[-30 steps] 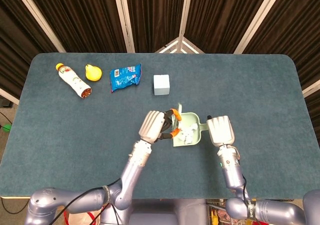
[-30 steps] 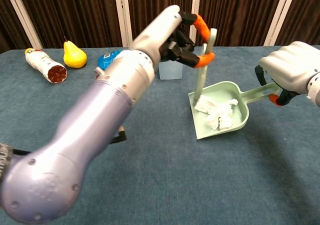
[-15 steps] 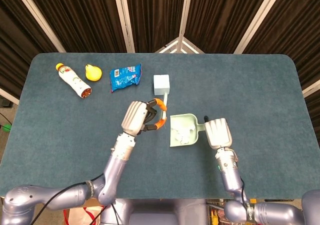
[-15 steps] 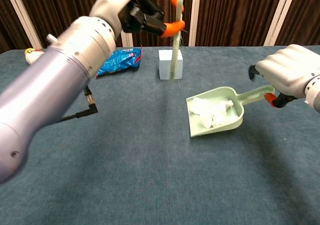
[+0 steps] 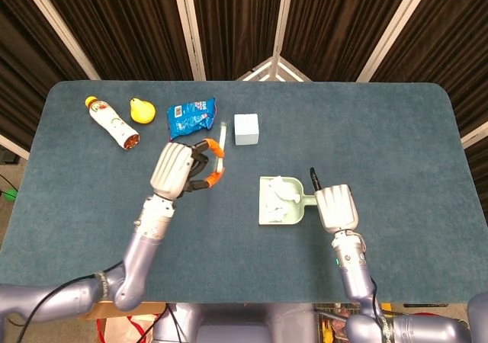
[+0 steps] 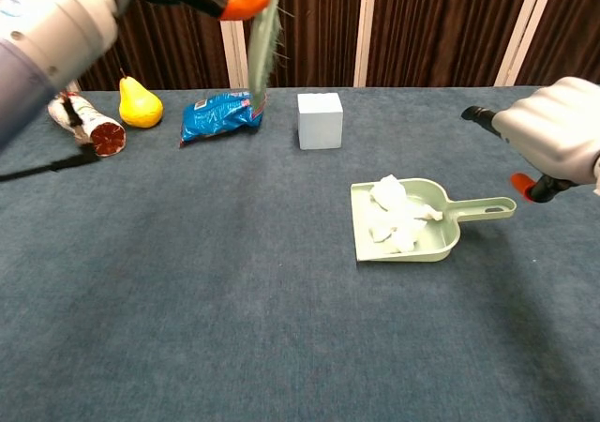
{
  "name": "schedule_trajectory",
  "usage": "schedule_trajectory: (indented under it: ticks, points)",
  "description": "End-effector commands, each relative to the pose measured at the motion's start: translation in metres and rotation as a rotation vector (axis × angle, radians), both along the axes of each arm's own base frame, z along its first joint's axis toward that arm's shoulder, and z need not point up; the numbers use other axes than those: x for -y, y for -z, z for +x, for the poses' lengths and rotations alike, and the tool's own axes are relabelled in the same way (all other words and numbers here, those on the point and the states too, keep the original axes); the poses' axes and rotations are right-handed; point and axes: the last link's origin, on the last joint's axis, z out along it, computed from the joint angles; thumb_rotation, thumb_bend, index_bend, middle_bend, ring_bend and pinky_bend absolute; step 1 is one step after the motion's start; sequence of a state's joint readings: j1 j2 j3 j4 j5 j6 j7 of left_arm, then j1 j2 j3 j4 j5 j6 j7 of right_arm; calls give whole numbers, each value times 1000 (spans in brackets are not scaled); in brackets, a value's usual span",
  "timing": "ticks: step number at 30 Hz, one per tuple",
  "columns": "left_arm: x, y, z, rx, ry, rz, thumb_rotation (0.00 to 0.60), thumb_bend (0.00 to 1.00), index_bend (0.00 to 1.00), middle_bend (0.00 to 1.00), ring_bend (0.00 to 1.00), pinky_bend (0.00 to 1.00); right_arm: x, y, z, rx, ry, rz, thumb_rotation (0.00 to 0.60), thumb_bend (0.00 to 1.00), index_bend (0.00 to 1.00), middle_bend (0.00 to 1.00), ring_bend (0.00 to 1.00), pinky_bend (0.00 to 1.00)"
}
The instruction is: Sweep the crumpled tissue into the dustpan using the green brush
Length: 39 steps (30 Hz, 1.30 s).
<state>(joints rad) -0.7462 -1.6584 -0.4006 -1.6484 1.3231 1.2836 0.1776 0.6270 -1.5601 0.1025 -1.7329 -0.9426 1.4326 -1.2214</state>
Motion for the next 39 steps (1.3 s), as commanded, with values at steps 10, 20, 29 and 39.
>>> schedule_trajectory:
  ticks: [10,20,29,39]
  points:
    - [4,-48,-78,-583,-50,181,600,522,744,1000,993,1000,-13,-23,-6,21,5,-24,600,473,0,824,830,821]
    - [18,-49,-129,-1061,-219,113,600,25,97,294,470,673,-22,-30,-9,23,9,-23,600,473,0,824,830,821]
    - [29,-54,-117,-913,-258,92,600,0,0,8,217,433,-25,-40,-13,36,13,-40,600,473,0,824,816,821]
    - [66,-79,-130,-722,-269,33,600,0,0,0,38,258,-30,-62,-32,94,20,-54,600,473,0,448,414,469]
